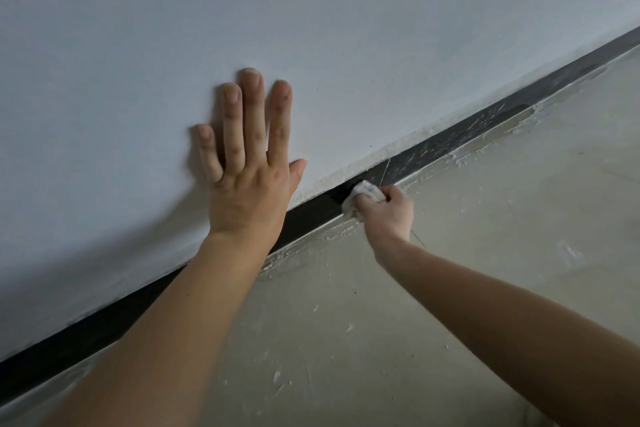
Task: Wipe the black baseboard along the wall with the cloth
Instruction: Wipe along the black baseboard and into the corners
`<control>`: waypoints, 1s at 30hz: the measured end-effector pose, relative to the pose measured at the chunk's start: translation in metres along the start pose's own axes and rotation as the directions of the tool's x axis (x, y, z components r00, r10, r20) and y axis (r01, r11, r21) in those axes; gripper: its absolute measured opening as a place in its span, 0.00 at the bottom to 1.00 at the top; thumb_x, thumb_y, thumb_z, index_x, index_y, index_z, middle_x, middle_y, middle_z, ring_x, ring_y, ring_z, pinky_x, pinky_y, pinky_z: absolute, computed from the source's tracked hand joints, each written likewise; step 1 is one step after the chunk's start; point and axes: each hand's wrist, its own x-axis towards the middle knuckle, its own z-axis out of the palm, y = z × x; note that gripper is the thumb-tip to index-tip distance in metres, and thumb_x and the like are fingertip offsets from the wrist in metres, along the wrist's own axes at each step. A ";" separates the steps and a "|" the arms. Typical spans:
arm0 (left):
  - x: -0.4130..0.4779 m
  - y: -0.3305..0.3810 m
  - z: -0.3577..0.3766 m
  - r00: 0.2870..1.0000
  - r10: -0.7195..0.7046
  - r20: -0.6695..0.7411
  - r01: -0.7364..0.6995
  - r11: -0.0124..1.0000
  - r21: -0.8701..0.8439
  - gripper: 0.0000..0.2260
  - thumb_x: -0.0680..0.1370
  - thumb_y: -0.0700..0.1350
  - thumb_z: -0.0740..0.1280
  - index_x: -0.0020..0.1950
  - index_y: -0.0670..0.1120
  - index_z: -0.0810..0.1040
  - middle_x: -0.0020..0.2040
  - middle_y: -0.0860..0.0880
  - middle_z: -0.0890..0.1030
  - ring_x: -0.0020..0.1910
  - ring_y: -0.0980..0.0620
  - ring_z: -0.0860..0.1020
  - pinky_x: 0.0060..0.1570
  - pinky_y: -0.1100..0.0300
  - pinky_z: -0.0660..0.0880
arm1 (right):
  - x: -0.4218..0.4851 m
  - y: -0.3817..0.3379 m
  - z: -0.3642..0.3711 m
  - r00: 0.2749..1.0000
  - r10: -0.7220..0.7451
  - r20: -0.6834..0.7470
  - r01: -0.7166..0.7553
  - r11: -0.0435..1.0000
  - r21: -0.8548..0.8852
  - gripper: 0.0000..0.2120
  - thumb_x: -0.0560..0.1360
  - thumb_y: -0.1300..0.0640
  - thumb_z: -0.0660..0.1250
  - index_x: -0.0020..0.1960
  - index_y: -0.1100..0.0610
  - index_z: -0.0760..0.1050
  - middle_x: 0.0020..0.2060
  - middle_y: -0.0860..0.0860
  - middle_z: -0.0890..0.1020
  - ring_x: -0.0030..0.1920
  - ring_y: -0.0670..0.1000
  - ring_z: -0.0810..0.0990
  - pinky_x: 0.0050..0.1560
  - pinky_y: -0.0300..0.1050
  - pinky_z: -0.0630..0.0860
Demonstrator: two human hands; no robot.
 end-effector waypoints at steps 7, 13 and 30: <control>-0.001 0.002 0.002 1.000 -0.002 0.001 0.002 1.000 0.011 0.47 0.74 0.64 0.62 0.78 0.42 0.38 0.73 0.37 0.28 0.72 0.41 0.28 0.70 0.44 0.31 | 0.031 -0.009 -0.023 0.977 0.107 -0.185 -0.091 0.992 0.092 0.06 0.71 0.64 0.67 0.48 0.62 0.74 0.36 0.52 0.78 0.31 0.46 0.74 0.31 0.38 0.73; 0.000 0.002 0.001 1.000 0.005 -0.001 -0.005 1.000 0.009 0.46 0.75 0.63 0.61 0.78 0.42 0.38 0.73 0.37 0.29 0.73 0.41 0.28 0.70 0.44 0.32 | -0.023 -0.001 -0.004 0.986 -0.092 0.140 0.105 0.991 -0.084 0.04 0.72 0.61 0.68 0.44 0.59 0.73 0.33 0.48 0.76 0.31 0.44 0.71 0.29 0.33 0.68; 0.000 -0.003 -0.004 0.999 0.023 0.042 -0.023 0.999 -0.022 0.46 0.76 0.62 0.63 0.78 0.42 0.38 0.73 0.38 0.27 0.72 0.42 0.27 0.70 0.45 0.30 | 0.016 -0.010 -0.044 0.998 0.069 -0.017 -0.070 0.990 -0.121 0.06 0.73 0.61 0.67 0.50 0.60 0.73 0.33 0.47 0.76 0.30 0.43 0.73 0.25 0.32 0.68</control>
